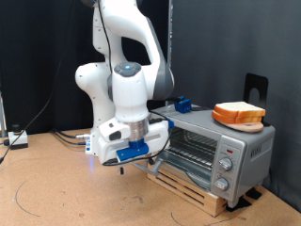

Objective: Make a piece of toast with the oven

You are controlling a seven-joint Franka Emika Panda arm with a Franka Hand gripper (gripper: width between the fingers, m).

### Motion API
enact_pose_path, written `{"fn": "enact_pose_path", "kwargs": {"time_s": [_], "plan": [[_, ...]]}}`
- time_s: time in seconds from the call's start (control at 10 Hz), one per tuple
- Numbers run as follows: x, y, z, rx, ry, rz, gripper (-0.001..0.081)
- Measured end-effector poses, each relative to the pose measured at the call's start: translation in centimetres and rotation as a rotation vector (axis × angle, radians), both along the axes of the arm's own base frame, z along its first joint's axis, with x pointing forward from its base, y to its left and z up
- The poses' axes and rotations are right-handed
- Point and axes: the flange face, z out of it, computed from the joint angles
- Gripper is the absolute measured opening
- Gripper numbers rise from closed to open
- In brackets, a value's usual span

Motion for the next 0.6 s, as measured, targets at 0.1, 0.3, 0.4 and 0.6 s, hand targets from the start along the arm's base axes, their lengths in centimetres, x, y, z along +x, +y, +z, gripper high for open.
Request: {"fn": "enact_pose_path", "kwargs": {"time_s": [0.1, 0.3, 0.4, 0.6], "plan": [[0.1, -0.6, -1.0, -0.018, 0.012, -0.001, 0.0807], [0.0, -1.6, -2.9, -0.047, 0.021, -0.001, 0.0807], [-0.1, -2.3, -3.9, -0.045, 0.060, -0.015, 0.0807], [-0.1, -3.2, -5.8, -0.027, 0.125, -0.052, 0.0807]]}}
